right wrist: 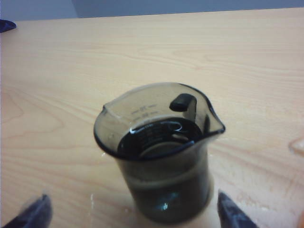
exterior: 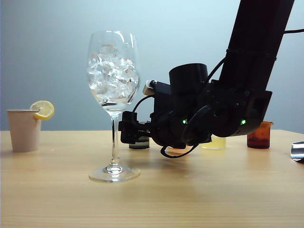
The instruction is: Pick up the first measuring cup from the left, pour the coconut rum inside into the goblet, and finally put the measuring cup back in its original place.
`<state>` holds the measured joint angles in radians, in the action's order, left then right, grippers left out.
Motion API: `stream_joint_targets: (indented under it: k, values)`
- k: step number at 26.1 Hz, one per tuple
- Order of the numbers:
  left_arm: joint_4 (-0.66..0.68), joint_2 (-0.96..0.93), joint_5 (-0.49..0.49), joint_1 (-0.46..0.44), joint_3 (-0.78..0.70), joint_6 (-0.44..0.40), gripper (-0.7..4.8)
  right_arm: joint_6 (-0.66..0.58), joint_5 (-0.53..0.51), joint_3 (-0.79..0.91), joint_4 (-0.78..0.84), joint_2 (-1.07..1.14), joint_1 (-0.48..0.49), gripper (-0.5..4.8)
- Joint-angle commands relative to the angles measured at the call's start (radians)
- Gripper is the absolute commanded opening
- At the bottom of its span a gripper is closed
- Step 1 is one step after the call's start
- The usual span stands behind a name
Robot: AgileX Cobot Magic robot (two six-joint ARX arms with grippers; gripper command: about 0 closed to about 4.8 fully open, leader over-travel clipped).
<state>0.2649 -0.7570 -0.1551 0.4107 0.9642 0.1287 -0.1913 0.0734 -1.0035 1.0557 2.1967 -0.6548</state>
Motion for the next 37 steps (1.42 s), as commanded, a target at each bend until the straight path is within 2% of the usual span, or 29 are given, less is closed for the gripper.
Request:
stream_joint_targets:
  k: [1, 13, 26, 37]
  values:
    - [-0.015, 0.002, -0.006, -0.001, 0.007, 0.003, -0.06, -0.004, 0.034, -0.011, 0.01, 0.0, -0.003, 4.59]
    - [-0.016, 0.002, -0.006, -0.001, 0.007, 0.003, -0.06, -0.005, 0.095, -0.041, -0.034, 0.021, -0.035, 4.59]
    - [-0.016, 0.002, -0.006, -0.001, 0.007, 0.003, -0.06, -0.023, 0.225, -0.068, -0.043, 0.047, -0.065, 4.58]
    - [-0.016, 0.002, -0.006, -0.001, 0.007, 0.003, -0.06, -0.023, 0.224, -0.129, -0.095, 0.054, -0.076, 4.58]
